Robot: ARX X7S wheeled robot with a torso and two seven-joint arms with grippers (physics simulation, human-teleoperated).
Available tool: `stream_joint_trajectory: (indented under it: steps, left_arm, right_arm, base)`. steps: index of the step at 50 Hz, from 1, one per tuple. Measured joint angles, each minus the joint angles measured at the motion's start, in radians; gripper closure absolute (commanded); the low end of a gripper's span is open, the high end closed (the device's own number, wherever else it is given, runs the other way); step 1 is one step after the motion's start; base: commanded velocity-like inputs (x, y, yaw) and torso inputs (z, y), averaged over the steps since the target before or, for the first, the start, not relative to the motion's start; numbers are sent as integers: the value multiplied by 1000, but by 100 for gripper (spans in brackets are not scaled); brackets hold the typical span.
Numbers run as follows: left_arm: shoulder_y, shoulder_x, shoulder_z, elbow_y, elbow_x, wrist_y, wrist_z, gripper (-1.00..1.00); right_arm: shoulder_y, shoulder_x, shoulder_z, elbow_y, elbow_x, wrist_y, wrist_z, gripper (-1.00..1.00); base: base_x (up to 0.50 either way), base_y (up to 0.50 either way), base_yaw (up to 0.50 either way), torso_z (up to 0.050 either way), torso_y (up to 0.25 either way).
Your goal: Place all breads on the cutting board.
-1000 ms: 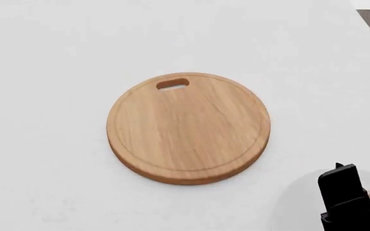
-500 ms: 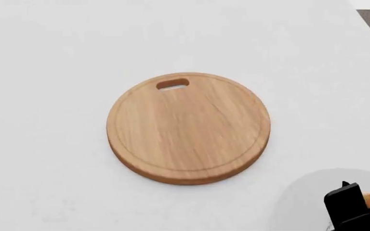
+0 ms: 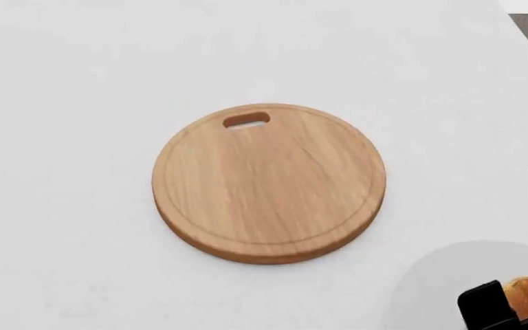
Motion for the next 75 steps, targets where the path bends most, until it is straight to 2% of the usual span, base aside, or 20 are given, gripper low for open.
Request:
stream_joint_trajectory:
  steps: [26, 55, 56, 66, 75]
  left_arm:
    - [3, -6, 5, -2, -4, 12, -8, -100]
    - [4, -12, 9, -4, -11, 22, -20, -100]
    - [4, -12, 9, -4, -11, 22, -21, -100]
    - [5, -13, 10, -5, -14, 26, -24, -100]
    - [8, -13, 9, -6, -15, 34, -26, -100]
  right_arm:
    - [-94, -13, -41, 6, -244, -59, -195, -100]
    - [-180, 24, -83, 14, -354, -124, -284, -100]
    - [-183, 25, -84, 14, -356, -126, -286, 100]
    - [-160, 30, -89, 0, -338, -116, -267, 100]
    - [-46, -10, -118, -26, -223, -71, -178, 100]
  base:
    - [0, 0, 0, 0, 0]
    - [0, 0, 0, 0, 0]
    - [0, 0, 0, 0, 0]
    - [0, 0, 0, 0, 0]
    - [0, 0, 0, 0, 0]
